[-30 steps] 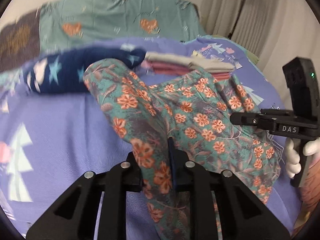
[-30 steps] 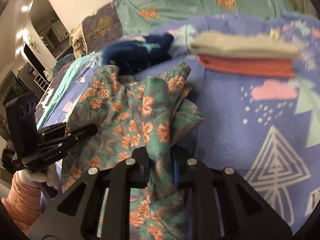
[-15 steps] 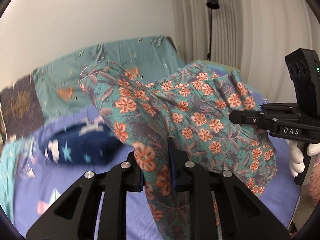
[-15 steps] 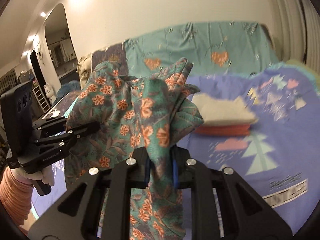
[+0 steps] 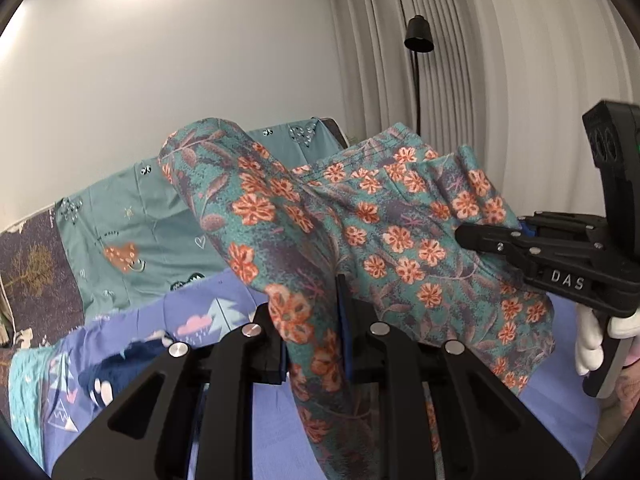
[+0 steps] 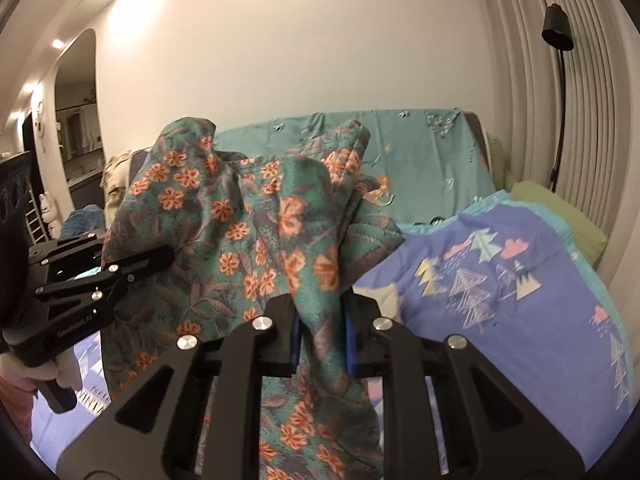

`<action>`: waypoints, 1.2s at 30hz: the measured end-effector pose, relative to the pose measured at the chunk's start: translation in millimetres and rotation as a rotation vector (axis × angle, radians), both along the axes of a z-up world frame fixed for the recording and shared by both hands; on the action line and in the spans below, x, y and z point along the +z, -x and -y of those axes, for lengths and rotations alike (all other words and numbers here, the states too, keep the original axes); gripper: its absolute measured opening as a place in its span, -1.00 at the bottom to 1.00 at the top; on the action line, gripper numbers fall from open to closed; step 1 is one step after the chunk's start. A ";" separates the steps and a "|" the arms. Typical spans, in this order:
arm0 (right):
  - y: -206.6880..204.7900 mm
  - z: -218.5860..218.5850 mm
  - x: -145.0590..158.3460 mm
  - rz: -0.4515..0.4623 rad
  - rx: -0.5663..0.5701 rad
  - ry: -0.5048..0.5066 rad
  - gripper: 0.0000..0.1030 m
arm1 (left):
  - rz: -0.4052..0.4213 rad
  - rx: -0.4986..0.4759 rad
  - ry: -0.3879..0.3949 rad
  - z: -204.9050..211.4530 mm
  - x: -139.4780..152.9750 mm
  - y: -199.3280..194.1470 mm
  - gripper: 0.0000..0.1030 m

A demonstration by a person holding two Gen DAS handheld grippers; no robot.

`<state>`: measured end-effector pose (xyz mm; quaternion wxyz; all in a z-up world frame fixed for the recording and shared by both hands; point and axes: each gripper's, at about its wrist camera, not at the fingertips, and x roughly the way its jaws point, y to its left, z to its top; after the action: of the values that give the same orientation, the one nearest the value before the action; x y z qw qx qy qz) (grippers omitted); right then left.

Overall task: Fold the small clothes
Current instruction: 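Lift the folded shirt with both grippers and carry it onto the clothes stack, then lower the shirt onto the coral stack and open both grippers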

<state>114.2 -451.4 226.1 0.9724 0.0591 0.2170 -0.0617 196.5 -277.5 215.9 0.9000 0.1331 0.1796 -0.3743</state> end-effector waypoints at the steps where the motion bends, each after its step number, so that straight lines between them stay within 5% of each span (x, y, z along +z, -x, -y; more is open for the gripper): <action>1: -7.5 5.8 2.0 -0.001 -0.003 -0.003 -0.68 | 0.003 0.009 -0.010 6.0 0.5 -3.2 -0.62; 10: -85.2 44.3 -15.0 -0.051 -0.023 0.002 -0.69 | -0.011 0.066 -0.064 54.8 -11.0 -77.0 -0.62; 20: -181.8 77.4 -77.7 -0.139 -0.061 -0.015 -0.68 | -0.116 0.129 -0.077 89.3 -80.2 -162.8 -0.59; 22: -199.2 82.3 -97.1 -0.152 -0.067 -0.026 -0.67 | -0.133 0.163 -0.091 93.6 -102.6 -178.7 -0.49; 23: -205.6 84.8 -107.0 -0.157 -0.073 -0.030 -0.62 | -0.133 0.192 -0.113 98.5 -113.6 -185.7 -0.29; 25: -216.3 88.7 -133.9 -0.196 -0.145 -0.016 -0.34 | -0.131 0.254 -0.185 102.7 -142.6 -199.6 -0.11; 30: -211.7 104.6 -212.0 -0.356 -0.187 -0.132 -0.27 | -0.170 0.176 -0.325 104.1 -203.5 -188.7 -0.06; 32: -203.4 101.3 -241.3 -0.407 -0.217 -0.097 -0.17 | -0.163 0.140 -0.394 106.6 -228.5 -179.3 -0.05; 36: -185.8 96.2 -254.4 -0.353 -0.234 -0.118 -0.08 | -0.044 0.174 -0.403 100.4 -241.7 -160.4 -0.05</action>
<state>299.9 -547.6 -28.3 0.9005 0.1290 0.3787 -0.1707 356.8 -377.9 -25.9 0.8799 0.2861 0.2813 -0.2545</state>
